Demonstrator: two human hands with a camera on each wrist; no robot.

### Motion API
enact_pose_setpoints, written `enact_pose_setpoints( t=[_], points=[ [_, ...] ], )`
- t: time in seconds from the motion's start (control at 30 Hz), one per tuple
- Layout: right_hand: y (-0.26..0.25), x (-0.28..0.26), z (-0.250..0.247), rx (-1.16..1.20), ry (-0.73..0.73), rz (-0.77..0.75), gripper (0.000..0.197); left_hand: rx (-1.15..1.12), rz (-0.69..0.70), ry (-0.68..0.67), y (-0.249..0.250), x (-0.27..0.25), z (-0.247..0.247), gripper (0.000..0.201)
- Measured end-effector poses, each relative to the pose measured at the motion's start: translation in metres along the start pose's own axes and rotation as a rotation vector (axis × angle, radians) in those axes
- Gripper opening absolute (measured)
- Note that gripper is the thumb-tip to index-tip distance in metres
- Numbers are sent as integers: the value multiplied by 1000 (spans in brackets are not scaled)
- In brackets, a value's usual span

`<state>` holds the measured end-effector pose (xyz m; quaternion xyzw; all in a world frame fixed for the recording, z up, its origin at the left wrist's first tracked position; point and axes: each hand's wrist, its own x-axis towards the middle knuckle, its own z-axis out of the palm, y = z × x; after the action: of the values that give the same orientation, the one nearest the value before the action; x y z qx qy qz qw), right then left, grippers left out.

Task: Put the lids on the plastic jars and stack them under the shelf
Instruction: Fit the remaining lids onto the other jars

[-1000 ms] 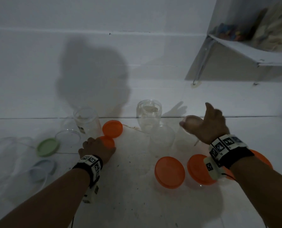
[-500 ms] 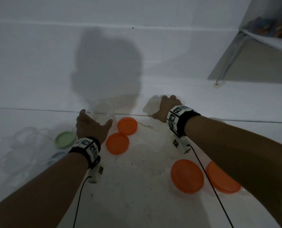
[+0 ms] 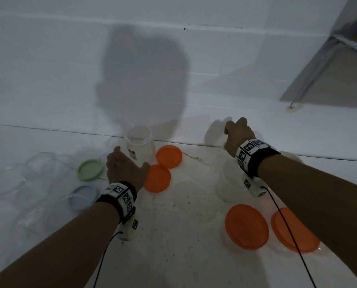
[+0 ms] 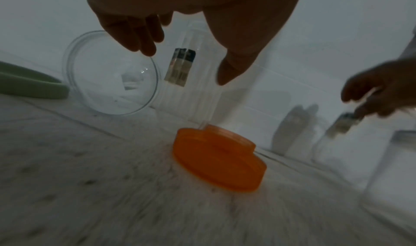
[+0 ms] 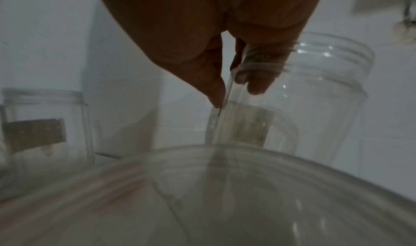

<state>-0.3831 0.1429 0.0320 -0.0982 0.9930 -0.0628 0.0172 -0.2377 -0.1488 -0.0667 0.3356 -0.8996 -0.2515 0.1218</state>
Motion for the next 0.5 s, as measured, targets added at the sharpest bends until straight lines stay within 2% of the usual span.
enact_pose_setpoints(
  t=[0.1, 0.2, 0.37, 0.43, 0.5],
  points=[
    [-12, -12, -15, 26, 70, -125, 60, 188, -3, -103, -16, -1, -1, 75],
    [-36, -36, -31, 85, 180, -280, 57, 409, -28, -160, -28, 3, -6, 57],
    [-72, -72, -28, 216, 192, -433, 62, 546, -24, -224, -43, 24, -15, 56],
    [-83, -82, -21, 248, 178, -474, 64, 664, -47, -303, -49, 34, -22, 59],
    [-93, -91, -12, 265, 166, -505, 63, 784, -20, -374, -57, 39, -30, 54]
  ],
)
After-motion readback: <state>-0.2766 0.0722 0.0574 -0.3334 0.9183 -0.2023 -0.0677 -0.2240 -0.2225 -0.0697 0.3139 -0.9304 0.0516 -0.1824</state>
